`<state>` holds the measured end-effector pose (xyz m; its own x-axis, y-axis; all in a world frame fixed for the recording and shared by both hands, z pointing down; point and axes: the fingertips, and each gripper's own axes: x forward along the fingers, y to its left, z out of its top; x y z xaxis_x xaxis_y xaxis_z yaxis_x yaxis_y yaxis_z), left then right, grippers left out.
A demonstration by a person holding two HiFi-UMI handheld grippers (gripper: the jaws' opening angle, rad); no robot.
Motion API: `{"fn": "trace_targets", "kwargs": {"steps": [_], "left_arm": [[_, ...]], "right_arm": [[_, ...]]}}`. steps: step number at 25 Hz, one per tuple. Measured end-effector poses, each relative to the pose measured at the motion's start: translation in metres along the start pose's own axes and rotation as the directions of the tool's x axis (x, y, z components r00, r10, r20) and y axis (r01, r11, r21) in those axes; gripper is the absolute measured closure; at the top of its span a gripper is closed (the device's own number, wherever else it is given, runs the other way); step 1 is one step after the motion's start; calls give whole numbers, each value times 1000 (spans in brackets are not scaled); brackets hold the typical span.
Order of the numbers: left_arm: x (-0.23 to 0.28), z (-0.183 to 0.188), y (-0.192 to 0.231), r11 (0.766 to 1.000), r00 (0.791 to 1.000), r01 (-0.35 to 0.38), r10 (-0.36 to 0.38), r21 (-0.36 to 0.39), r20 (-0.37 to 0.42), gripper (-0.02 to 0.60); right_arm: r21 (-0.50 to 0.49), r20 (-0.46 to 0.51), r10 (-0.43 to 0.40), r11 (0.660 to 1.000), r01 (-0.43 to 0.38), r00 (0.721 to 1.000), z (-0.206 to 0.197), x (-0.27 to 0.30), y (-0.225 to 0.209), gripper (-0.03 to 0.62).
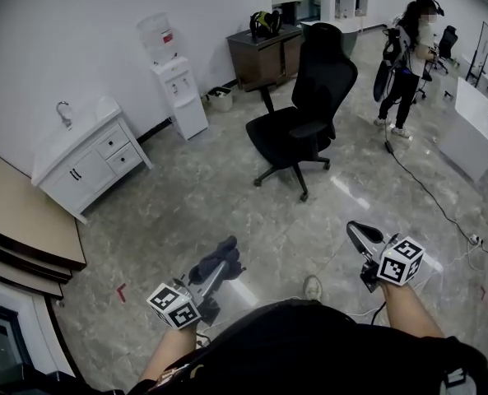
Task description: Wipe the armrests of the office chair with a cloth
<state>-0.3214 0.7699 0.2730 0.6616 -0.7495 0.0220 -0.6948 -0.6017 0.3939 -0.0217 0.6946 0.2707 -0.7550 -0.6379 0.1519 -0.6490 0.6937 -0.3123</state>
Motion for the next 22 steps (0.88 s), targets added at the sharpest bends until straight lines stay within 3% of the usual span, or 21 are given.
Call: {"fn": "trace_targets", "kwargs": {"steps": [7, 14, 19, 22], "left_arm": [[157, 27, 49, 999, 998, -53, 53, -3, 27, 495], [297, 64, 77, 998, 999, -50, 50, 39, 10, 495], [366, 74, 140, 999, 999, -36, 37, 28, -27, 495], [419, 79, 194, 1000, 998, 7, -6, 16, -55, 495]], "right_arm": [[-34, 7, 69, 997, -69, 998, 55, 60, -151, 599], [-79, 11, 116, 990, -115, 993, 131, 117, -272, 599], [-60, 0, 101, 993, -101, 995, 138, 173, -331, 599], [-49, -12, 51, 997, -52, 999, 140, 213, -376, 599]]}}
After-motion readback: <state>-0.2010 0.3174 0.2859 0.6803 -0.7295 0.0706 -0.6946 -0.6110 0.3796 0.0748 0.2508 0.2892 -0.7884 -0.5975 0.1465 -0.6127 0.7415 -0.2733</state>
